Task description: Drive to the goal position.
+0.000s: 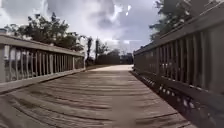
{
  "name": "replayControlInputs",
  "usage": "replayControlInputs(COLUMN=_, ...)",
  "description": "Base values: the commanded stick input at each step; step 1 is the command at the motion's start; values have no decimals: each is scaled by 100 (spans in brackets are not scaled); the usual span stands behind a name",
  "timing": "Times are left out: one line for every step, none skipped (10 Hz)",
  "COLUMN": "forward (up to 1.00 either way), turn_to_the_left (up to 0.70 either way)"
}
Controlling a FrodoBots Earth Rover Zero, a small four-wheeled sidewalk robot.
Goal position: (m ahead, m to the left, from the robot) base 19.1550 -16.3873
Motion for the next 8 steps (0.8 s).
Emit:
replayControlInputs(forward=85, turn_to_the_left=0)
replayControlInputs(forward=85, turn_to_the_left=0)
replayControlInputs(forward=85, turn_to_the_left=0)
replayControlInputs(forward=85, turn_to_the_left=0)
replayControlInputs(forward=85, turn_to_the_left=0)
replayControlInputs(forward=85, turn_to_the_left=0)
replayControlInputs(forward=85, turn_to_the_left=0)
replayControlInputs(forward=85, turn_to_the_left=0)
